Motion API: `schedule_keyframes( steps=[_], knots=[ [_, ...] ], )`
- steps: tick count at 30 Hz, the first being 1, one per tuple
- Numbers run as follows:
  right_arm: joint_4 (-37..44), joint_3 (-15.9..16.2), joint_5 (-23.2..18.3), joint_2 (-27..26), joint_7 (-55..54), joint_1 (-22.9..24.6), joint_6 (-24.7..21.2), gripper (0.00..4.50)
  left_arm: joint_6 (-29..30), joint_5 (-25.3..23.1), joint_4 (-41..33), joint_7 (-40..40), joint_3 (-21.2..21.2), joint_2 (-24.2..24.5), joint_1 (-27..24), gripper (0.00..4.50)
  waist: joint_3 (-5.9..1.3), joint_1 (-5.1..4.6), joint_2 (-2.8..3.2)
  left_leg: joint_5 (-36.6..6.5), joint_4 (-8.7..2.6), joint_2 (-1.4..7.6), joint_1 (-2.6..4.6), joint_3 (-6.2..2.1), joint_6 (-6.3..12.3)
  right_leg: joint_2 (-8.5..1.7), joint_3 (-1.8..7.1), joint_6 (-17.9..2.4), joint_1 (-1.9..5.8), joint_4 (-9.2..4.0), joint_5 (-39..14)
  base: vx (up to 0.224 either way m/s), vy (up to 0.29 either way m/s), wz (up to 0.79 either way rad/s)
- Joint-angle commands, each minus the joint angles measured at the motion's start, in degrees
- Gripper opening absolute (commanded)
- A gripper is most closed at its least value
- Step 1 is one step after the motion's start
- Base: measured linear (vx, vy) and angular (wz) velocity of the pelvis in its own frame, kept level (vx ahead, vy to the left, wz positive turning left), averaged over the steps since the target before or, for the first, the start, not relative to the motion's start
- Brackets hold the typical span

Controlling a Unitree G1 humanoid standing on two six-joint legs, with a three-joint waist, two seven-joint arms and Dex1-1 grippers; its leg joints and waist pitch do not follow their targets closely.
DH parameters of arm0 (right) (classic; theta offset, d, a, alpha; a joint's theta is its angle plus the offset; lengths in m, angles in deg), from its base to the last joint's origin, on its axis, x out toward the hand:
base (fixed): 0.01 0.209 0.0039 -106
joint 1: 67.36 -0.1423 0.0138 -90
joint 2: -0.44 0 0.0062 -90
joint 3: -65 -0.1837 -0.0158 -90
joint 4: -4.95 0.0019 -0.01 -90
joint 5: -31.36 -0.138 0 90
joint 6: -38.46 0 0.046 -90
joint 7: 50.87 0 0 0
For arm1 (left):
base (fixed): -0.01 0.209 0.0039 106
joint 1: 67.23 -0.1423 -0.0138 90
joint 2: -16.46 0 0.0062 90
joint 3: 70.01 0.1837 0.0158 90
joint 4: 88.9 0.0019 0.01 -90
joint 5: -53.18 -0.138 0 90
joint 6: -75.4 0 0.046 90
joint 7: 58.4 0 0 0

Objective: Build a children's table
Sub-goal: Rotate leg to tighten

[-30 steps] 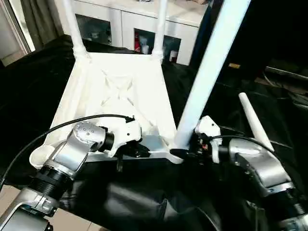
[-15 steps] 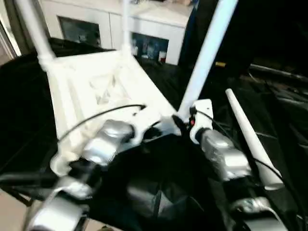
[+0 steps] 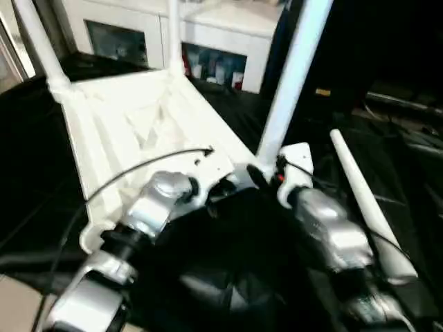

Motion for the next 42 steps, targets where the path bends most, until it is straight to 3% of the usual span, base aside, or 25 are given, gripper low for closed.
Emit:
schedule_keyframes(
  steps=[1,6,12,16,18,23,24,25,26,27,28,29,30,31,32,33,34,35,36,37,38,39,40,41,42],
  knots=[
    [5.23,1.24,-1.68,1.99,3.57,2.27,-2.35,3.90,-0.89,-0.84,0.88,-0.26,-0.74,1.36,0.43,0.00,-4.05,0.54,0.66,-6.27,-4.38,1.48,-0.61,0.01,2.55,-3.14,2.99,-8.79,4.00,-3.17,-13.54,0.000,0.000,0.00],
    [12.60,1.22,-4.26,6.49,8.78,6.26,-5.08,3.90,-3.10,0.16,0.07,-4.01,-0.37,3.18,-0.08,0.00,-3.97,0.73,0.92,-6.29,-4.39,1.69,-0.38,0.20,3.06,-3.17,3.06,-10.96,3.94,-3.01,-11.51,0.000,0.000,0.00],
    [18.54,-0.69,-7.09,11.34,13.48,8.30,-8.35,3.90,-12.63,3.08,-2.25,-12.38,0.47,6.41,-2.07,0.00,-3.66,0.97,1.04,-10.50,-4.74,1.84,-0.08,0.12,1.82,-3.31,3.11,-8.95,3.58,-3.91,-18.47,0.000,0.000,0.00],
    [16.62,-2.91,-5.91,11.03,9.80,8.37,-7.87,3.90,-15.50,2.78,-2.76,-11.13,-0.46,7.33,-2.80,0.00,-3.82,1.60,1.21,-9.74,-4.59,2.01,0.76,0.58,0.87,-3.09,3.34,-10.66,2.85,-3.42,-14.07,0.000,0.000,0.00],
    [15.28,-3.54,-4.60,9.95,6.17,8.54,-8.42,3.90,-15.85,1.12,-2.45,-8.93,-0.24,7.90,-2.97,0.00,-3.78,1.65,1.15,-9.77,-4.69,2.09,0.58,0.89,0.57,-3.08,3.34,-11.05,3.02,-3.25,-13.92,0.000,0.000,0.00],
    [15.43,-4.06,-4.69,8.14,3.36,9.20,-9.27,3.90,-16.88,2.79,-3.07,-10.26,-1.29,7.78,-3.70,0.00,-3.88,1.64,1.13,-9.31,-4.80,1.95,0.08,0.73,-0.35,-3.24,3.31,-9.39,3.45,-3.11,-14.82,0.000,0.000,0.00],
    [15.43,-4.20,-4.88,6.82,1.93,9.49,-10.18,3.90,-14.62,2.92,-2.59,-10.02,-1.75,7.59,-3.45,0.00,-4.09,1.60,0.98,-11.95,-3.51,1.38,2.33,3.21,-3.55,-1.62,4.97,-8.56,1.45,-3.76,-17.00,0.000,0.000,0.00],
    [15.40,-4.25,-4.94,6.37,1.43,9.58,-10.48,3.90,-15.45,2.63,-2.04,-9.83,-1.72,7.63,-3.20,0.00,-4.07,2.12,0.70,-13.44,-2.93,0.82,2.31,4.48,-4.15,-1.13,7.31,-9.01,1.20,-4.08,-19.29,-0.006,0.012,-0.37],
    [15.38,-4.28,-5.00,6.10,1.01,9.62,-10.60,3.90,-16.30,2.40,-1.62,-9.73,-1.61,7.70,-3.02,0.00,-4.19,2.61,-0.03,-15.36,-2.08,0.09,2.34,4.96,-3.80,-0.99,8.51,-9.29,1.29,-4.12,-20.59,-0.006,0.015,-0.36],
    [15.66,-4.32,-5.31,5.63,0.55,9.70,-11.06,3.90,-16.95,1.99,-1.07,-9.75,-1.36,7.92,-2.70,0.00,-4.00,4.14,-0.83,-17.17,0.53,-0.94,1.34,3.92,-1.37,-3.41,13.37,-11.14,3.34,-5.61,-25.09,-0.007,0.027,-0.42],
    [15.86,-4.37,-5.53,5.28,0.27,9.74,-11.30,3.90,-17.14,1.97,-0.71,-9.71,-1.41,7.91,-2.45,0.00,-3.70,5.90,-0.98,-16.81,4.59,-1.43,-0.01,1.76,0.48,-6.79,19.34,-13.01,4.92,-7.56,-30.58,-0.004,0.077,-0.44],
    [15.94,-4.36,-5.58,4.98,-0.06,9.73,-11.41,3.90,-17.51,1.95,-0.36,-9.69,-1.49,7.87,-2.22,0.00,-3.53,6.52,-1.03,-14.65,7.09,-2.16,-1.70,-0.94,0.54,-7.24,22.82,-13.82,5.88,-7.99,-33.51,-0.004,0.077,-0.44],
    [15.90,-4.25,-5.44,4.80,-0.33,9.75,-11.44,3.90,-18.13,1.44,-0.14,-9.30,-1.32,8.01,-2.00,0.00,-3.36,6.63,-1.23,-13.73,8.04,-2.78,-2.35,-2.16,0.17,-6.29,23.88,-13.60,5.73,-7.92,-33.94,-0.013,0.131,-0.51],
    [15.86,-4.17,-5.31,4.70,-0.50,9.76,-11.45,3.90,-18.55,1.05,-0.02,-9.01,-1.17,8.13,-1.87,0.00,-3.45,7.03,-0.88,-12.15,8.70,-3.40,-2.31,-4.00,0.03,-4.70,25.36,-13.27,5.05,-8.01,-31.90,-0.043,0.188,-0.52],
    [15.77,-4.07,-5.14,4.35,-0.85,9.85,-11.27,3.90,-19.58,0.13,0.30,-8.35,-0.72,8.37,-1.53,0.00,-3.58,7.05,-0.44,-11.38,8.44,-3.74,-2.37,-4.70,0.44,-3.60,26.04,-12.56,4.81,-7.86,-29.97,-0.043,0.188,-0.52],
    [15.82,-4.17,-5.26,3.91,-1.26,9.90,-11.43,3.90,-20.23,-0.41,0.38,-8.29,-0.33,8.59,-1.35,0.00,-3.70,6.25,0.97,-9.02,3.31,-4.22,0.59,-4.50,1.65,2.84,24.07,-8.43,2.36,-7.47,-26.99,-0.075,0.231,-0.43],
    [15.82,-4.17,-5.26,3.91,-1.26,9.90,-11.43,3.90,-20.23,-0.41,0.38,-8.29,-0.33,8.59,-1.35,0.00,-3.41,2.84,4.01,-6.49,-3.69,-0.07,5.54,-4.78,3.32,8.90,14.04,-2.09,-4.95,-0.13,-21.03,-0.081,0.241,-0.31],
    [15.85,-4.22,-5.29,3.47,-1.72,9.89,-11.45,3.90,-19.86,-0.53,0.48,-8.26,-0.29,8.65,-1.27,0.00,-4.70,2.15,3.15,-5.14,-5.11,1.22,2.49,-7.40,7.68,5.83,9.21,-4.07,-2.55,5.74,-14.27,-0.081,0.241,-0.31],
    [15.88,-4.25,-5.31,3.15,-2.05,9.88,-11.47,3.90,-19.50,-0.56,0.56,-8.23,-0.31,8.67,-1.25,0.00,-4.79,1.99,5.14,3.68,-3.98,1.64,1.72,-7.24,1.24,3.78,5.78,-5.23,-2.82,5.63,-6.40,-0.085,0.244,0.02],
    [15.99,-4.20,-5.30,2.87,-2.28,9.85,-11.56,3.90,-19.61,-0.81,0.74,-7.86,-0.33,8.69,-1.14,0.00,-5.51,0.10,4.46,21.67,-2.46,2.95,3.68,-8.76,-7.53,2.99,4.15,-3.90,-2.68,5.79,-2.79,-0.063,0.228,0.07],
    [16.10,-4.14,-5.34,2.66,-2.40,9.83,-11.67,3.90,-19.01,-0.29,1.14,-7.71,-0.83,8.42,-0.99,0.00,-5.23,0.19,5.52,29.59,-2.95,2.96,3.47,-9.68,-12.22,3.09,3.26,-3.14,-2.19,6.66,-4.30,-0.063,0.228,0.07],
    [16.26,-4.03,-5.34,2.53,-2.48,9.85,-11.74,3.90,-19.10,-0.22,1.33,-7.76,-0.88,8.41,-0.86,0.00,-5.72,-0.14,4.94,40.69,-2.42,4.21,4.73,-10.36,-12.16,2.48,2.60,-0.34,-2.48,7.07,-7.39,-0.039,0.156,-0.06],
    [16.33,-3.93,-5.35,2.46,-2.50,9.86,-11.74,3.90,-19.17,-0.08,1.45,-7.91,-0.96,8.33,-0.80,0.00,-6.25,-0.55,4.21,43.72,-2.09,4.41,5.32,-10.44,-8.27,1.33,2.73,1.42,-1.61,6.03,-8.11,-0.058,0.076,-0.04],
    [16.35,-3.86,-5.38,2.45,-2.44,9.84,-11.70,3.90,-19.14,0.27,1.33,-8.18,-1.20,8.16,-0.92,0.00,-6.26,-0.65,3.86,44.92,-1.93,3.83,5.38,-10.28,-6.16,0.74,3.12,1.63,-0.99,5.06,-6.86,-0.058,0.076,-0.04],
    [16.35,-3.84,-5.39,2.45,-2.42,9.84,-11.68,3.90,-19.15,0.35,1.28,-8.26,-1.26,8.11,-0.96,0.00,-6.23,-0.92,2.59,45.28,-1.24,1.13,4.89,-9.53,-4.08,-1.47,4.75,0.74,1.40,1.05,0.34,-0.076,0.010,-0.14]
  ],
)
